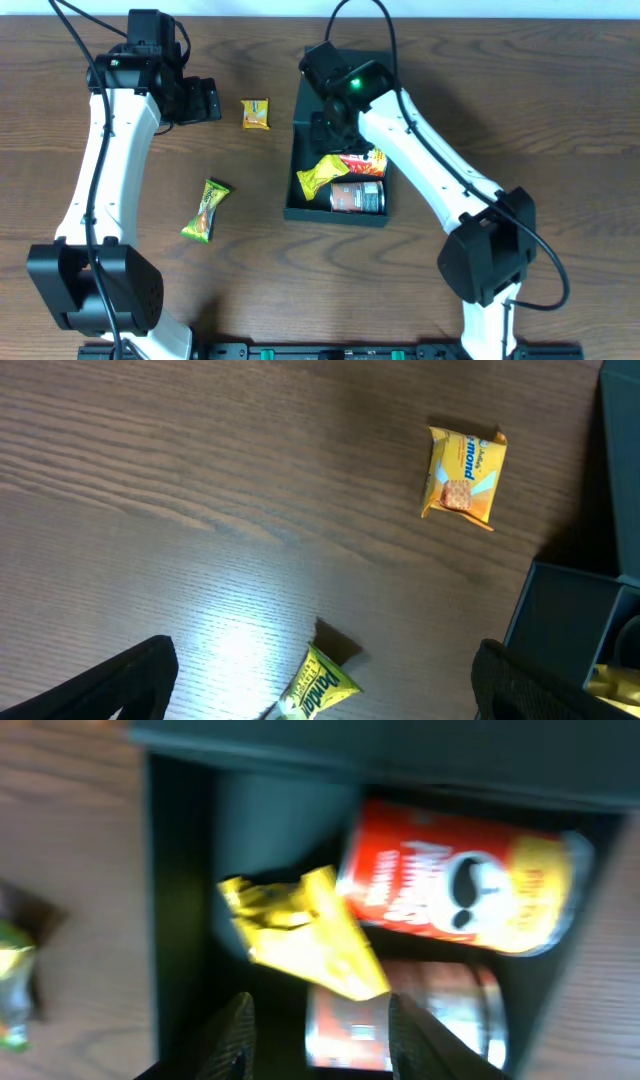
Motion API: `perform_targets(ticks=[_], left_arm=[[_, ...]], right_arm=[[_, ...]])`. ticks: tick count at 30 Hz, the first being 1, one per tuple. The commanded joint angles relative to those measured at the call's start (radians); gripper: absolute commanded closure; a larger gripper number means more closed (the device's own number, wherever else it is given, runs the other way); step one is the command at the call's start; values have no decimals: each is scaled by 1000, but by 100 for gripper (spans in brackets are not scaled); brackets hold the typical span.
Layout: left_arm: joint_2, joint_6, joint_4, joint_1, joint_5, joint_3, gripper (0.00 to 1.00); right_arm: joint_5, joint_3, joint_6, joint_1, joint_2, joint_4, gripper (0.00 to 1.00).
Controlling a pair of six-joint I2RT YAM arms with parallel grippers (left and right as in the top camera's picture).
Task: Pack container
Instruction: 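Carry the yellow packet over the box and drop it beside the cans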
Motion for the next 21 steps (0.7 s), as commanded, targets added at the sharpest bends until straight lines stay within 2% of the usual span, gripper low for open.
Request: perform_targets(ticks=[1, 6, 10, 21], left_arm=[[-4, -3, -3, -4, -10, 0, 4], [-4, -3, -2, -3, -10, 0, 5], [-4, -4, -2, -3, -10, 0, 4], [-4, -4, 0, -3, -10, 0, 5]], right_arm=[[79, 15, -28, -53, -3, -29, 58], [37, -3, -27, -89, -2, -66, 70], [30, -33, -13, -84, 8, -73, 98], [-4, -96, 41, -51, 72, -89, 99]])
